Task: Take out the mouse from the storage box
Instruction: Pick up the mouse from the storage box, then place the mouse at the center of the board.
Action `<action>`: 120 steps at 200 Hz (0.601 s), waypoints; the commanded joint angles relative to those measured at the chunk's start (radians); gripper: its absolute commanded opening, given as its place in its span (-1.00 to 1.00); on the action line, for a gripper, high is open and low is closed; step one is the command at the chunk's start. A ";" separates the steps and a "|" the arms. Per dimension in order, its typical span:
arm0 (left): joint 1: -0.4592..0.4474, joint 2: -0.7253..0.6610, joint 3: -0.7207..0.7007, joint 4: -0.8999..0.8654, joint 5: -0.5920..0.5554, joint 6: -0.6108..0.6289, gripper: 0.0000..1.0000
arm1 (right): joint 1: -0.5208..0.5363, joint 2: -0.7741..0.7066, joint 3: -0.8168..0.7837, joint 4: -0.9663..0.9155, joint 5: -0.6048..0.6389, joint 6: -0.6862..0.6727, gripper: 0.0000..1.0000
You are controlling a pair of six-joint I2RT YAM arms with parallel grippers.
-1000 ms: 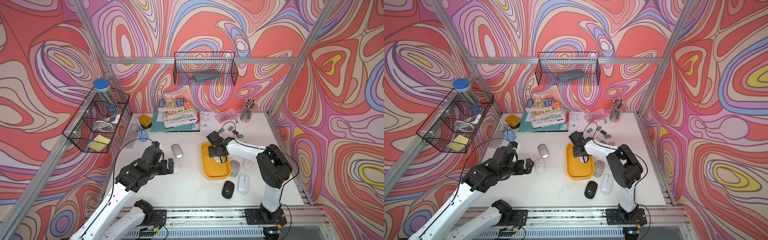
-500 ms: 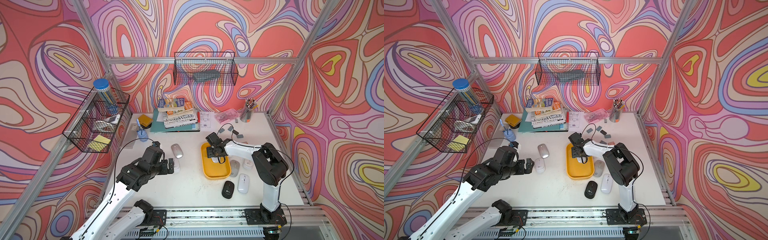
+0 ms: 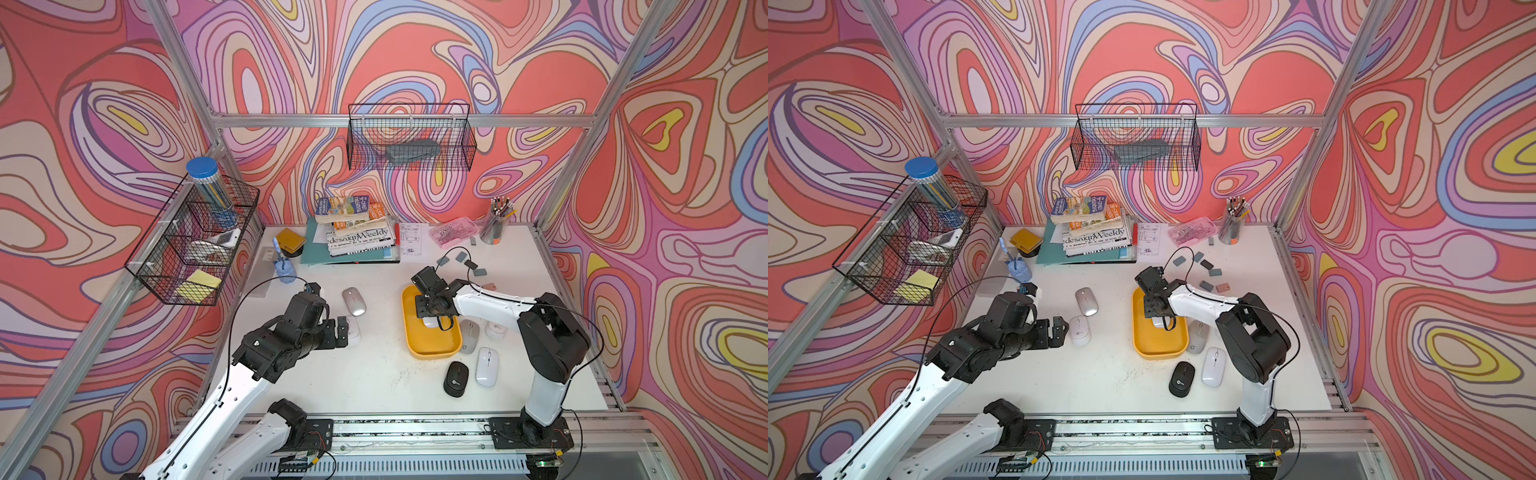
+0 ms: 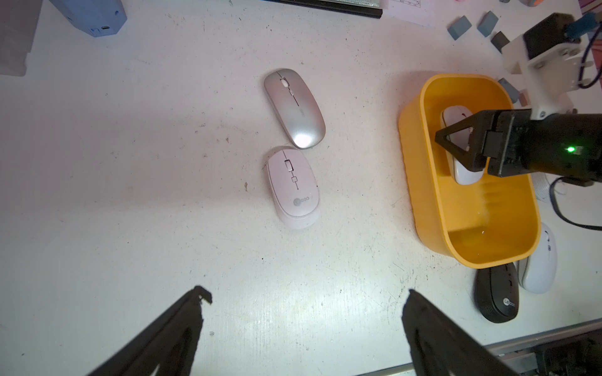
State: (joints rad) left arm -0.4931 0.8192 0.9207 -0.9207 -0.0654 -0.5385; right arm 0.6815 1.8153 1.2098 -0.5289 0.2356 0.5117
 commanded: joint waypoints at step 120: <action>0.001 -0.022 -0.011 -0.007 0.001 0.007 0.97 | 0.379 0.051 0.203 -0.066 -0.021 0.194 0.06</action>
State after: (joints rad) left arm -0.4931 0.8101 0.9207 -0.9207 -0.0628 -0.5385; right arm 1.0183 1.7794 1.3846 -0.5995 0.2253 0.6437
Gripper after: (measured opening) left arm 0.988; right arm 0.601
